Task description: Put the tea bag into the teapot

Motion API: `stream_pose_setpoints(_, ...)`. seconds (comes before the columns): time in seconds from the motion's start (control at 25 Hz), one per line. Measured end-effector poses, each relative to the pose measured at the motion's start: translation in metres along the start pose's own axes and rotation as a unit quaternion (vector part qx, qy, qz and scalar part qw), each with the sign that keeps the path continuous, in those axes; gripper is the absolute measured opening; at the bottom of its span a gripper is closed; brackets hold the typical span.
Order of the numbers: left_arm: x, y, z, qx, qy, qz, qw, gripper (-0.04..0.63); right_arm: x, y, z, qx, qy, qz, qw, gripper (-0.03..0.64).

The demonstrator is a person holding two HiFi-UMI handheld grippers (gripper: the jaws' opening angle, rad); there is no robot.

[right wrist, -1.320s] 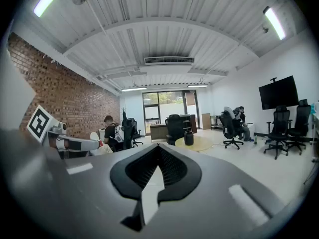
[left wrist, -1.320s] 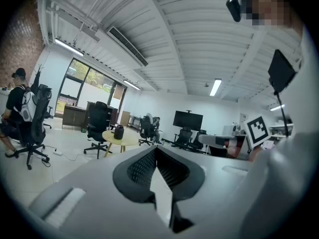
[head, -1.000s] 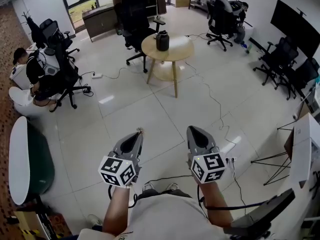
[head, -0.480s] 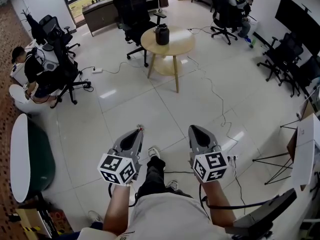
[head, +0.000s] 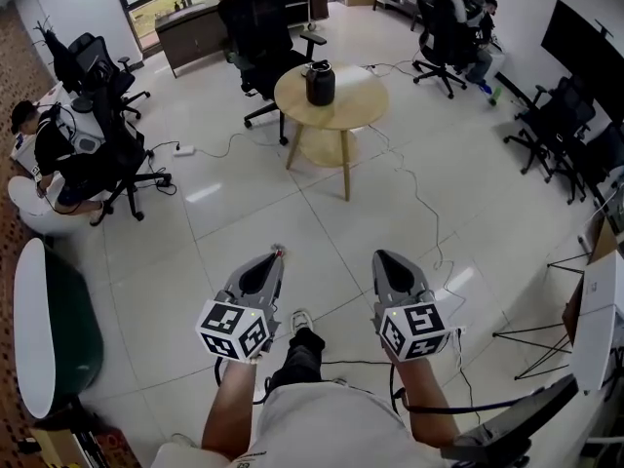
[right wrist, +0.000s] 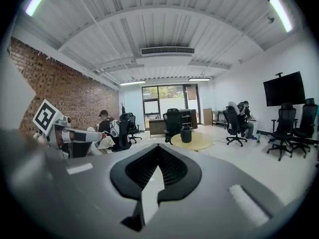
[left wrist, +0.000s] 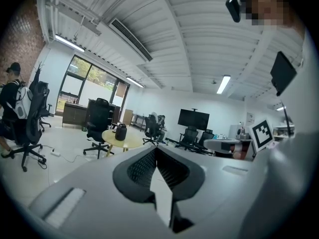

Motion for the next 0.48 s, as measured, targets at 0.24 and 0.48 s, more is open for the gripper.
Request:
stream_pose_setpoints(0.24, 0.036, 0.049, 0.071, -0.009, 0.003, 0.004, 0.9999, 0.015, 0.031, 0.088, 0.0, -0.005, 0.004, -0.001, 1.0, -0.003)
stream_pose_setpoints(0.48, 0.071, 0.086, 0.127, -0.027, 0.012, 0.006, 0.9995, 0.015, 0.058, 0.153, 0.003, -0.023, 0.005, -0.003, 1.0, -0.003)
Point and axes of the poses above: the fingertips, and each gripper's own axes: y forward along the fingers, z to its left, x out of its top, the point moved 10 cm from there along -y, backward along the fingers, and after that the axes turned 11 degrees about -x, right-handed, at the moved point
